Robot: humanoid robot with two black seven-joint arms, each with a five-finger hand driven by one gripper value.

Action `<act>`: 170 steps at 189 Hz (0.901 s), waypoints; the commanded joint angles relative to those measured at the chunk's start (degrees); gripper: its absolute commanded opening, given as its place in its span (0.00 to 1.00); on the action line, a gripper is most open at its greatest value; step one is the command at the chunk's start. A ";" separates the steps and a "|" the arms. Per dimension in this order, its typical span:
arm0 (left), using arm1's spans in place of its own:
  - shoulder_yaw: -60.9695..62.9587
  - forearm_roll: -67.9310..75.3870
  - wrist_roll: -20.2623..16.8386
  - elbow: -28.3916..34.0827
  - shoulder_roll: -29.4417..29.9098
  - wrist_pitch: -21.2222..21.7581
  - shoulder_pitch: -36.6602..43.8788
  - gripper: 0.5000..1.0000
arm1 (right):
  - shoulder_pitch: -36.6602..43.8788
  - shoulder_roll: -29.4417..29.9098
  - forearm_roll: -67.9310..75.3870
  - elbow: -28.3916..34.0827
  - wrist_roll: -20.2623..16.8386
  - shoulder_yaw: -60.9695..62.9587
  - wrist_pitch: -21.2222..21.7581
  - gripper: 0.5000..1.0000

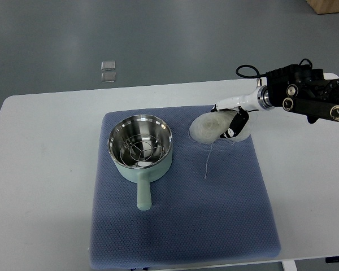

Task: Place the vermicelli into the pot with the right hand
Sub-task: 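Close the right hand fingers around the vermicelli bundle, then lift the vermicelli with the right hand and carry it toward the saucepan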

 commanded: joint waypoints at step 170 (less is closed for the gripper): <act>0.00 -0.01 0.00 -0.10 0.00 -0.01 0.00 1.00 | 14.39 24.11 13.20 -8.77 -0.23 -1.81 0.26 0.00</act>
